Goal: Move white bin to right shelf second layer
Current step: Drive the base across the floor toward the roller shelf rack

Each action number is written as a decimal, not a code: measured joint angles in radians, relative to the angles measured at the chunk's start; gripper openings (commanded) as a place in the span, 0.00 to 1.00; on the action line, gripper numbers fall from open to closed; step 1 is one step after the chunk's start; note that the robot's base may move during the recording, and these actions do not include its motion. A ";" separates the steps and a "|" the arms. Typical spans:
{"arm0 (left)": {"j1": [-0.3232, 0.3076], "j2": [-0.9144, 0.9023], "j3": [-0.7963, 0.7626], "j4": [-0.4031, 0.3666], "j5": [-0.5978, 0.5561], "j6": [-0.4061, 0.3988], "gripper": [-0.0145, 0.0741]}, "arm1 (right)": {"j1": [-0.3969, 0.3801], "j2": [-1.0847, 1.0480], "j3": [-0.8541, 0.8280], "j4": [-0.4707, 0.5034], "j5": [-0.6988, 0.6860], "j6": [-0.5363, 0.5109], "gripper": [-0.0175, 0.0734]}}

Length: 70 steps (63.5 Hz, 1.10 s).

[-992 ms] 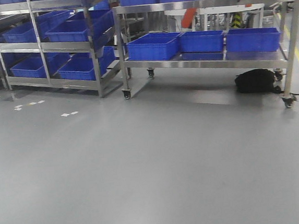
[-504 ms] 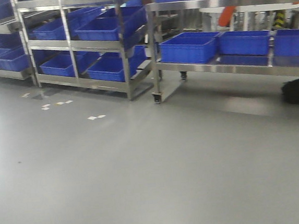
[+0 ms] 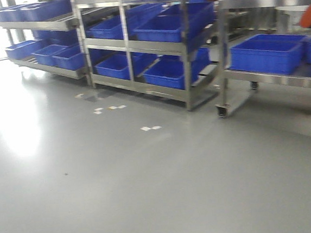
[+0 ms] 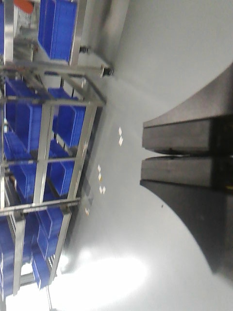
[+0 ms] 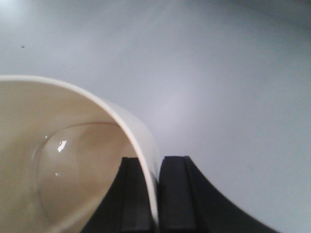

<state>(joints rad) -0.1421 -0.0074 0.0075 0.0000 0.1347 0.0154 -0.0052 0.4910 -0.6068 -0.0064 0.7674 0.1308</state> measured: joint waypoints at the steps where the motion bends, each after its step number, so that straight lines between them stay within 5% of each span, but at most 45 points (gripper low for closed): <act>1: 0.000 0.000 0.000 0.000 0.000 0.000 0.26 | 0.000 0.000 0.000 0.000 0.000 0.000 0.37; 70: 0.000 0.000 0.000 0.000 0.000 0.000 0.26 | 0.000 0.000 0.000 0.000 0.004 0.000 0.37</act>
<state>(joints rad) -0.1421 -0.0074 0.0075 0.0000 0.1347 0.0154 -0.0052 0.4910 -0.6068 -0.0064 0.7711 0.1308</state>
